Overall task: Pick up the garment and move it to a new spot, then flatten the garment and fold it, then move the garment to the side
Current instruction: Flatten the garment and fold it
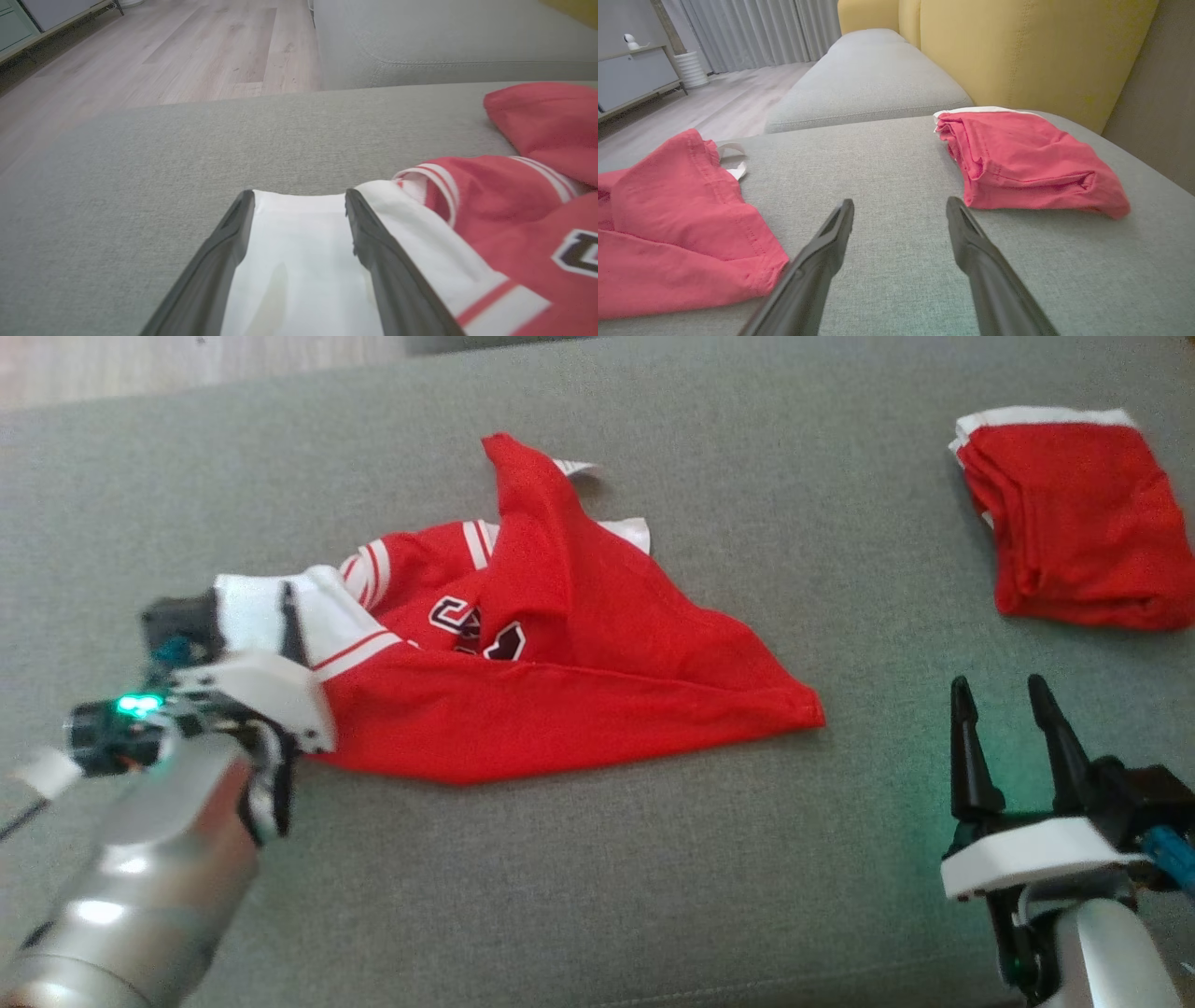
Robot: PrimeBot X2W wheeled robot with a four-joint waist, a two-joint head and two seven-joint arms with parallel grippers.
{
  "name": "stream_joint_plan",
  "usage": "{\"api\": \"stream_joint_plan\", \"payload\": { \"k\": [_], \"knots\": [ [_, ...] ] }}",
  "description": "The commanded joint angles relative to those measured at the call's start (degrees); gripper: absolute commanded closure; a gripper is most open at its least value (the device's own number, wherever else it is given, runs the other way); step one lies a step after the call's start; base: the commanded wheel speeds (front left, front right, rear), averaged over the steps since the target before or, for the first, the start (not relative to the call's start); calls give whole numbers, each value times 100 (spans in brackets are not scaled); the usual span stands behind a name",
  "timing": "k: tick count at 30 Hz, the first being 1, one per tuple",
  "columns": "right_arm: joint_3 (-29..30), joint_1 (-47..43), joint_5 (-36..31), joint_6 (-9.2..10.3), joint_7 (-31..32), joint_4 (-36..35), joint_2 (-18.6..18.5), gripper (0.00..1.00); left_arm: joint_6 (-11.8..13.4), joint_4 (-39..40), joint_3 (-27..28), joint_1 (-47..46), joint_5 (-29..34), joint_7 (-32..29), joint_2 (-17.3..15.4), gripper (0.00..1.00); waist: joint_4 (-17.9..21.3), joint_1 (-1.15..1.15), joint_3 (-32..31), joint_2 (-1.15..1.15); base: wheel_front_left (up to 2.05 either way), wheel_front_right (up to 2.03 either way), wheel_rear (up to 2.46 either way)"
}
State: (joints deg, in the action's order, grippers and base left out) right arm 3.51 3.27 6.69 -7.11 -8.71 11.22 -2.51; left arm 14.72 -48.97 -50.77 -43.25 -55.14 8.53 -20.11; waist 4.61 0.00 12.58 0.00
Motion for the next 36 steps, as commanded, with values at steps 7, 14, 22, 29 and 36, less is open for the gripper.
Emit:
{"api": "stream_joint_plan", "payload": {
  "k": [7, 14, 22, 29, 36],
  "knots": [
    [-83, 336, -149, -37, 74, -357, -37, 0, 33, -302, 455, -593, -212, -204, -479, 0, 103, 0, 454, 0, 0, 0, 0],
    [-66, 430, -206, -37, 119, -519, -37, 0, -48, -693, 486, -747, -333, -503, -450, 0, 133, 0, 754, 0, 0, 0, 0],
    [-141, 468, -137, -37, 95, -503, -37, 0, -310, -850, 419, -728, -428, -775, -320, 63, 119, 0, 837, 0, 0, 0, 0],
    [-172, 497, -58, -37, -11, -373, -37, 0, -313, -872, 395, -795, -278, -263, -371, 100, 86, 0, 776, 0, 0, 0, 0],
    [-190, 480, 36, -37, -112, -192, -37, 0, -324, -702, 377, -810, -143, 220, -436, 100, 17, 0, 624, 0, 0, 0, 0]
  ]
}}
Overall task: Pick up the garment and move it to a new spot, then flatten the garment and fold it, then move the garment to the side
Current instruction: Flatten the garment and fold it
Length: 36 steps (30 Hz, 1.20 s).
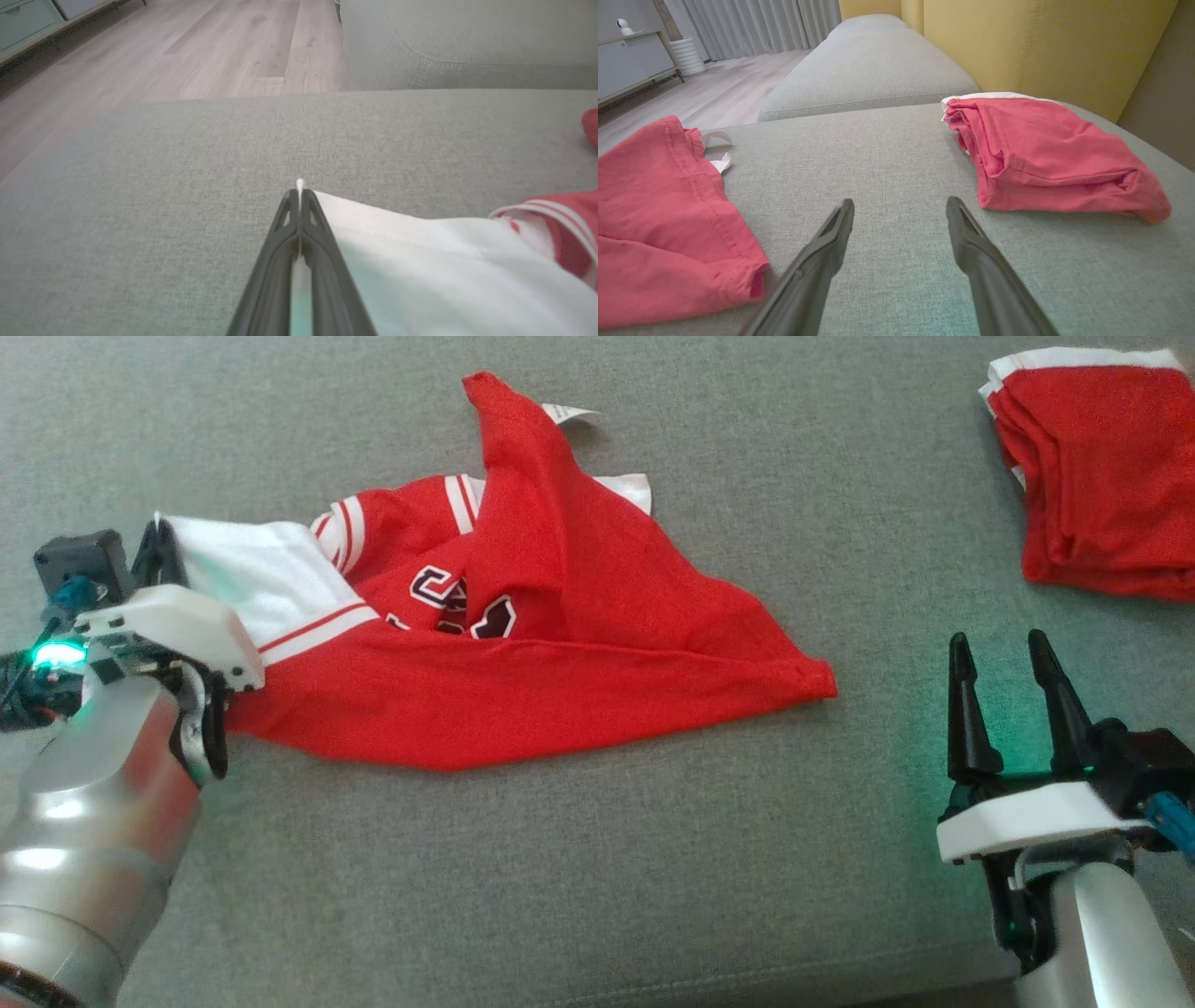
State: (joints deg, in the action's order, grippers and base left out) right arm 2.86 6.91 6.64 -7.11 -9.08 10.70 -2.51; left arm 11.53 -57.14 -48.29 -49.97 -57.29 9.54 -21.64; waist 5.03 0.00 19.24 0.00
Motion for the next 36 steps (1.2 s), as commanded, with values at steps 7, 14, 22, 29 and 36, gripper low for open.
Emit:
{"api": "stream_joint_plan", "payload": {
  "k": [7, 14, 22, 29, 36],
  "knots": [
    [-84, 63, 73, -37, -149, 10, -37, 0, 25, 732, 73, -208, 346, 422, -403, 100, -139, 0, -318, 0, 0, 0, 0],
    [30, -110, 91, -37, -202, 156, -37, 0, 130, 2364, 16, 341, 643, 526, -657, 100, -375, 0, -800, 0, 0, 0, 0],
    [295, -377, 68, -37, -202, 196, -37, 0, 827, 5196, -172, 2228, 751, 540, -1211, 100, -751, 0, -1247, 0, 0, 0, 0],
    [393, -608, 37, -37, -172, 215, -37, 0, 1116, 6146, -419, 3790, 468, 534, -1378, 100, -1044, 0, -1573, 0, 0, 0, 0],
    [339, -754, 41, -37, -79, 165, -37, 0, 785, 5579, -648, 4268, 121, 412, -1367, 100, -1099, 0, -1816, 0, 0, 0, 0]
  ]
}}
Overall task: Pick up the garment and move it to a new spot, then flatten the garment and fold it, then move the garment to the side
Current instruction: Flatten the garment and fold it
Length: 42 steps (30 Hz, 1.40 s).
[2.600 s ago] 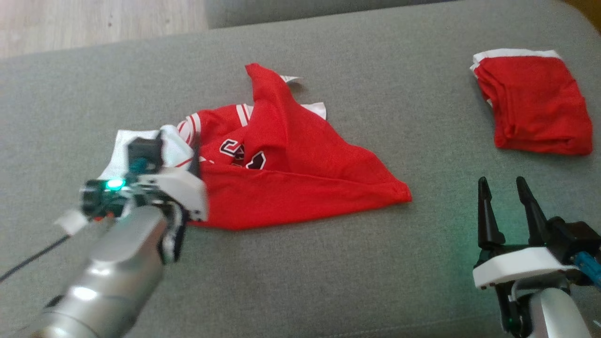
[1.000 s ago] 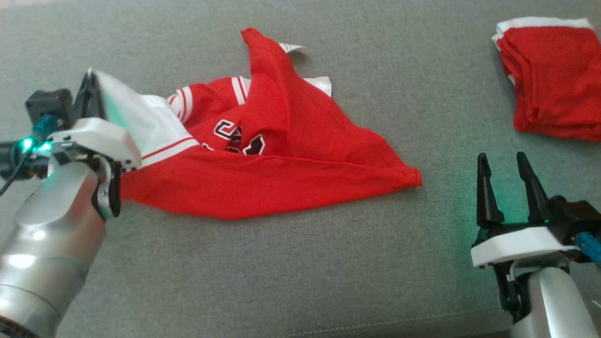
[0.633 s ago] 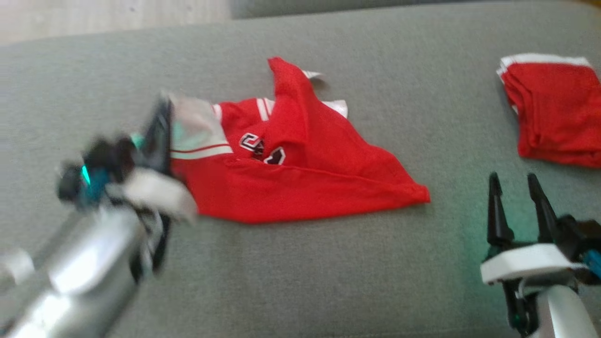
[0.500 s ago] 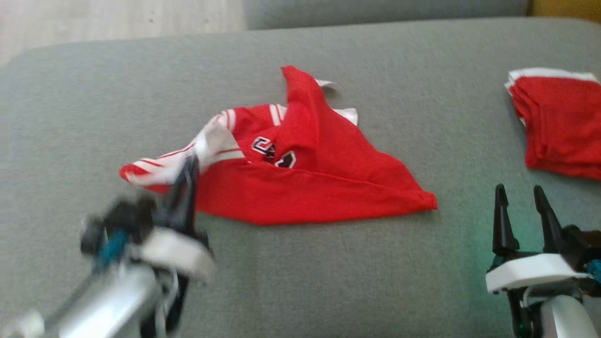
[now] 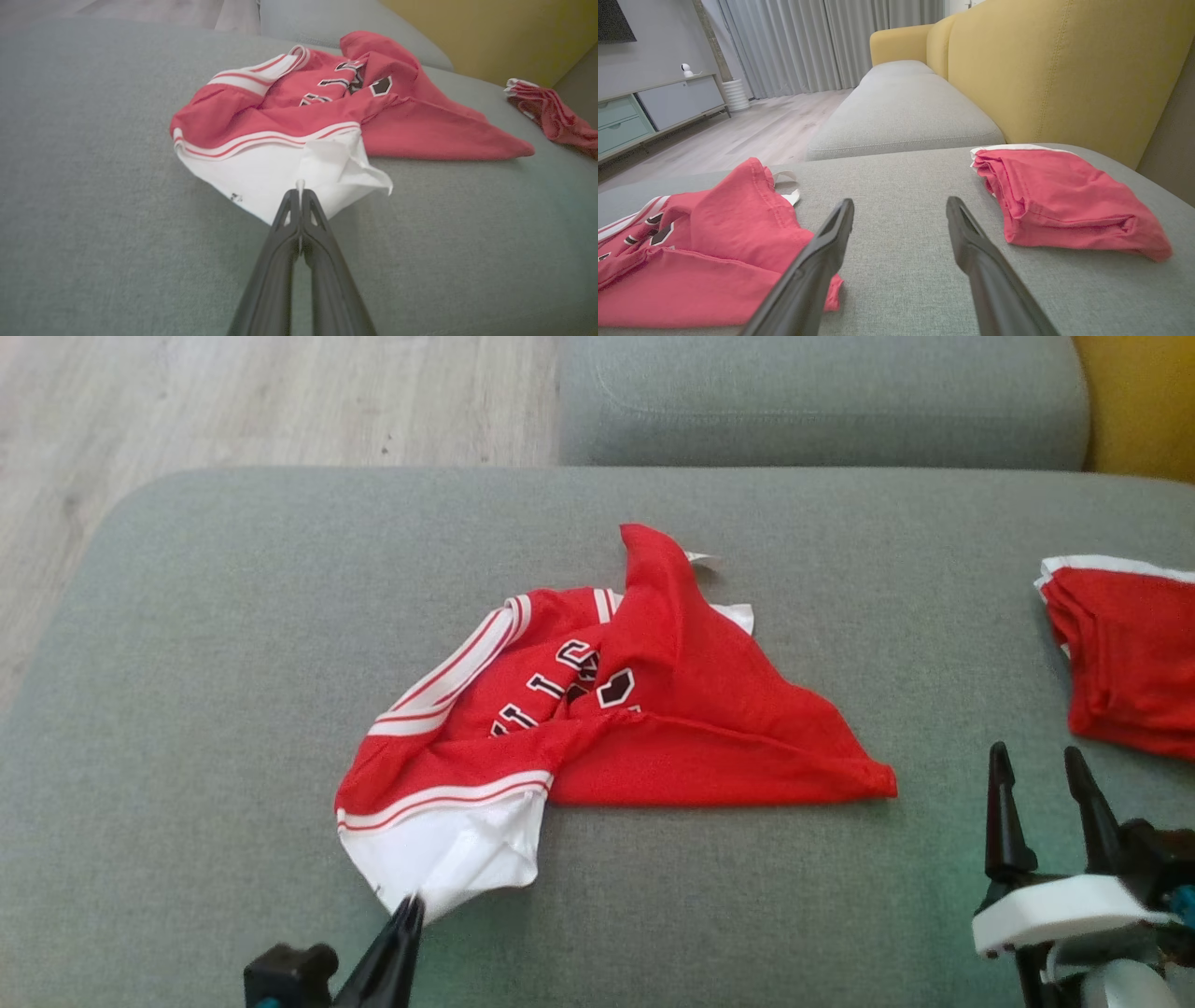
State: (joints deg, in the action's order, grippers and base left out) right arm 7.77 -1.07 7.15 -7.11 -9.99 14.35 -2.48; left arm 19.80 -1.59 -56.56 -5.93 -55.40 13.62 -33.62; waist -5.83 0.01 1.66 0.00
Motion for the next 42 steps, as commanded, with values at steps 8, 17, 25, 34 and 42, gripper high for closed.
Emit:
{"api": "stream_joint_plan", "payload": {
  "k": [8, 17, 25, 34, 42],
  "knots": [
    [-165, -95, -37, -37, 79, -292, -40, 0, -102, -607, 413, 113, -347, 17, -454, 100, 30, -1, -189, 0, 0, 0, 0],
    [-156, -173, -33, -37, 130, -379, -40, 0, 172, -879, 805, 205, -427, 86, -548, 100, 90, -1, -227, 0, 0, 0, 0],
    [-136, -157, -42, -37, 166, -418, -40, 0, 183, -844, 1015, 233, -284, 122, -501, 0, 121, -1, -216, 0, 0, 0, 0],
    [-142, -128, -51, -37, 176, -426, -40, 0, 314, -316, 1436, 71, 84, 136, -442, 0, 157, -1, -201, 0, 0, 0, 0],
    [-98, -91, -61, -37, 169, -438, -40, 0, 311, -12, 2082, 195, 532, 137, -55, 0, 163, -1, -190, 0, 0, 0, 0]
  ]
}}
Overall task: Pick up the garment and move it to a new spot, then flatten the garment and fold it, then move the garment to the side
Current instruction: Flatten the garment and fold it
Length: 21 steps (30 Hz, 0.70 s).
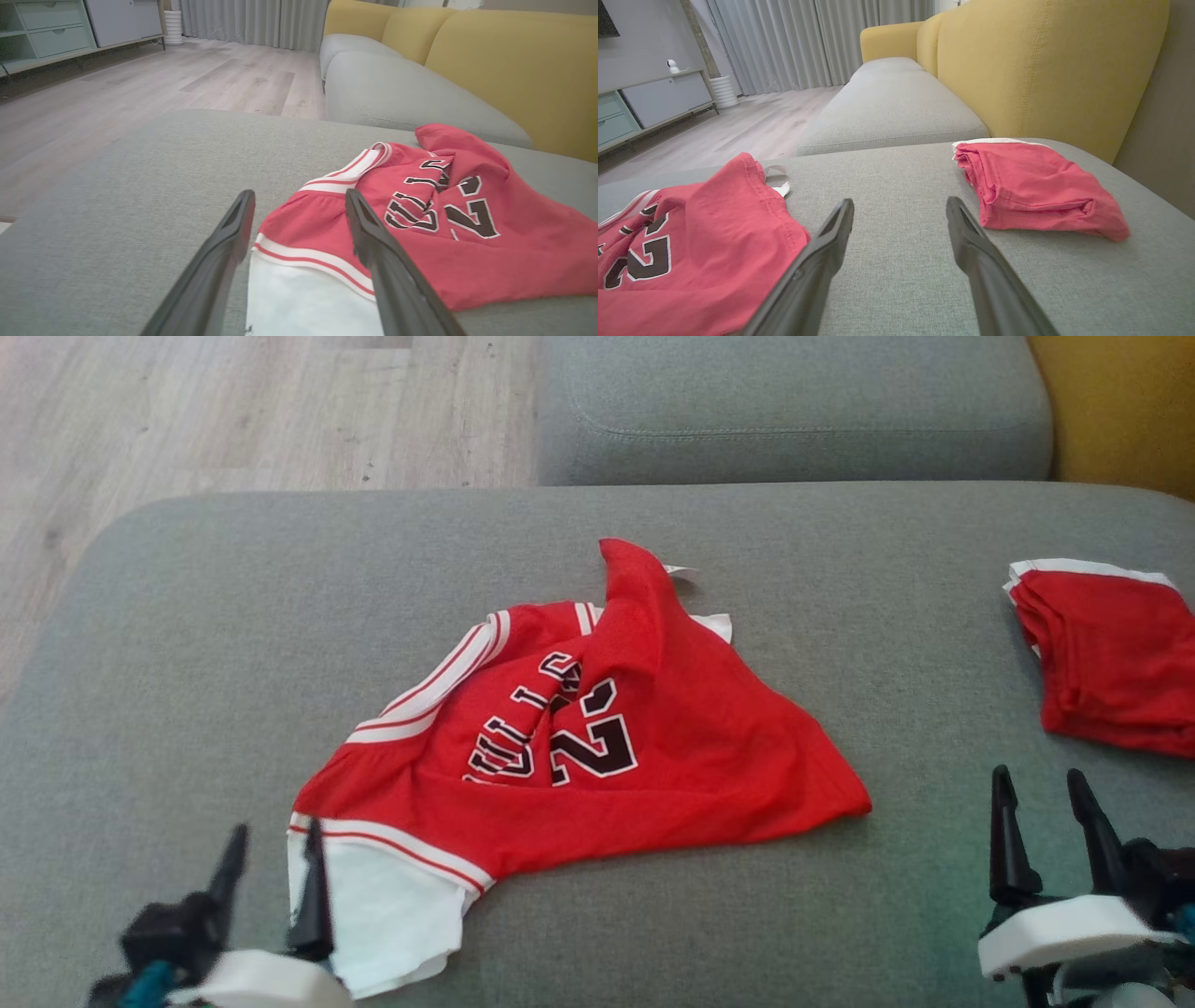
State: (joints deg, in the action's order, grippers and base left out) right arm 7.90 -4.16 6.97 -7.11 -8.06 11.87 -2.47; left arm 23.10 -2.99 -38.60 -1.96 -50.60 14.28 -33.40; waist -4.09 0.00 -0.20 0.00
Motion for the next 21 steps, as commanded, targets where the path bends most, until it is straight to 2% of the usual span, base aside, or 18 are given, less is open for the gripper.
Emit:
{"api": "stream_joint_plan", "payload": {
  "k": [1, 4, 10, 11, 18, 21],
  "knots": [
    [-106, 224, -41, -37, -28, -183, -41, 0, -68, 100, 296, -222, 96, 71, 9, 0, -25, 0, -8, 0, 0, 0, 0],
    [-117, 240, -24, -37, -36, -187, -41, 0, -238, -102, 216, -386, 230, 71, 257, 0, -78, 0, -8, 0, 0, 0, 0],
    [-230, 334, -24, -37, -38, -151, -41, 0, -769, -1025, -429, -1300, 523, -306, 854, 0, -96, 0, 91, 0, 0, 0, 0],
    [-230, 334, -24, -37, -38, -151, -41, 0, -769, -1025, -429, -1300, 523, -306, 854, 0, -96, 0, 91, 0, 0, 0, 0],
    [-390, 545, -102, -37, 28, -226, -41, 0, -1327, -2475, -867, -2465, 646, -750, 1667, 0, 158, 0, 429, 0, 0, 0, 0],
    [-434, 618, -127, -37, 60, -284, -41, 0, -1469, -3074, -932, -2880, 665, -873, 1910, 0, 306, 0, 603, 0, 0, 0, 0]
  ]
}}
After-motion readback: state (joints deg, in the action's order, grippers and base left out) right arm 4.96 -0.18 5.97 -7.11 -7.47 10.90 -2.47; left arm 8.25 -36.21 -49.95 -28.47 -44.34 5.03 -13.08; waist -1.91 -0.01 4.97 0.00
